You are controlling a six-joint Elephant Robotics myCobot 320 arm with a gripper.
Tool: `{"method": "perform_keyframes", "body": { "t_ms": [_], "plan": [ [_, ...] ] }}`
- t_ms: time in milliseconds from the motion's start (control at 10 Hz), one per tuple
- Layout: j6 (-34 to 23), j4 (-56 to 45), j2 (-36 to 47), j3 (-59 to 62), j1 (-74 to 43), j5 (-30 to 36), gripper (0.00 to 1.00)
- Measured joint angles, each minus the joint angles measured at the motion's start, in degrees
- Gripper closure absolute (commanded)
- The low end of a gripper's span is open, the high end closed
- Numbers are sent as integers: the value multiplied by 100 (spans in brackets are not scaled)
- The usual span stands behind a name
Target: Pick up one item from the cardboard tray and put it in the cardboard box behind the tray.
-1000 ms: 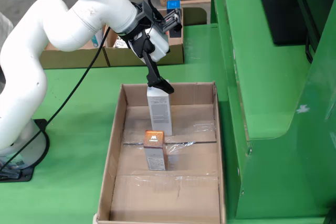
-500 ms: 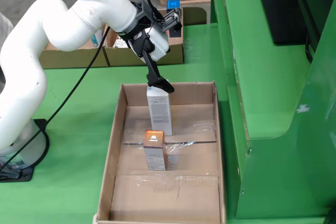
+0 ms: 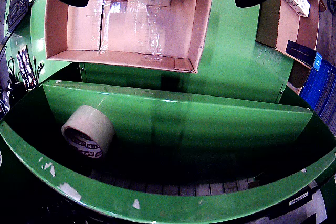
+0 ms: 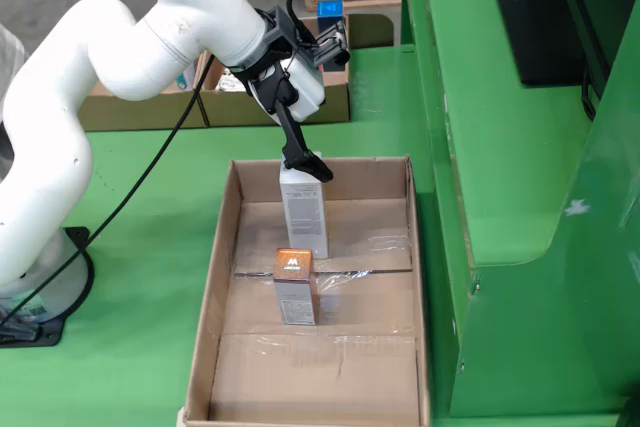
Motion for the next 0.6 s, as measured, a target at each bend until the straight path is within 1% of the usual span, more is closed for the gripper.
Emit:
{"method": "perform_keyframes", "body": {
  "t_ms": [600],
  "plan": [
    [0, -35, -88, 0, -114, 106, 0]
  ]
}}
